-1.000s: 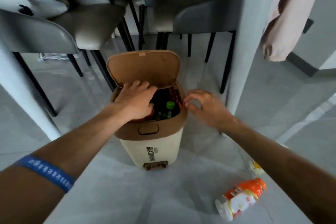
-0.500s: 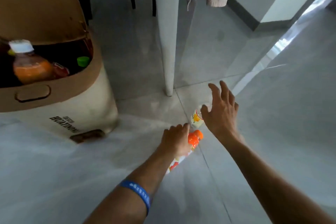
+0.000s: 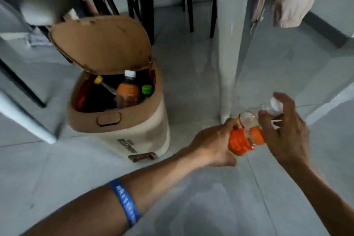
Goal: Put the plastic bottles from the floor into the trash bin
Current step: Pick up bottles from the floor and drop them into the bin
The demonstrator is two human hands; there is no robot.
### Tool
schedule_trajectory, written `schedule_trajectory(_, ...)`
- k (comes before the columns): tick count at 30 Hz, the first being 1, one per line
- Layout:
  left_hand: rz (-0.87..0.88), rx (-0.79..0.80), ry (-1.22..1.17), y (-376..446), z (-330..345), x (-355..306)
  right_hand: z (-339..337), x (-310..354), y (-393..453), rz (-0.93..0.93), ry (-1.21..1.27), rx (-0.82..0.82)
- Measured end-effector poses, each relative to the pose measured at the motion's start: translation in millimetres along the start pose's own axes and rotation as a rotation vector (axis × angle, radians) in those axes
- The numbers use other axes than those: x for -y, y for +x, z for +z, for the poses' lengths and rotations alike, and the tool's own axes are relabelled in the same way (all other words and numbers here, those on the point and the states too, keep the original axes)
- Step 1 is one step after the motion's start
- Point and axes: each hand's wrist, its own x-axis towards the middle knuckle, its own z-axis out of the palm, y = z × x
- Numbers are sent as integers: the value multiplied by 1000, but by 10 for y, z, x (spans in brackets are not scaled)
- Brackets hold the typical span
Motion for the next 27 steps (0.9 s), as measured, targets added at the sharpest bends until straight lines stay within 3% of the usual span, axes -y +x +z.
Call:
schedule_trajectory(7,173,-110,-149,-630,-2150,-50,-297,1388,631,-224,239,-262)
schedule_trajectory(11,159,-325,-320,-1150,-2957,447,-118,2008,698,-373,339,-244)
schedule_trajectory(13,81,-337,-312,-1283,-3141,786,85,2241,638,-445,321,-180)
schedule_trajectory(18,-135,-145,-303,-1434,-3072,1550,589,2547,517,-562,187,-29)
schedule_trajectory(22,-197,-74,-204,-1438,-2909,1898,800,2666,511,-662,33,-13)
schedule_trajectory(27,-123,-202,-265,-1356,-2838,1935,887,2786,524,-678,-16,-52)
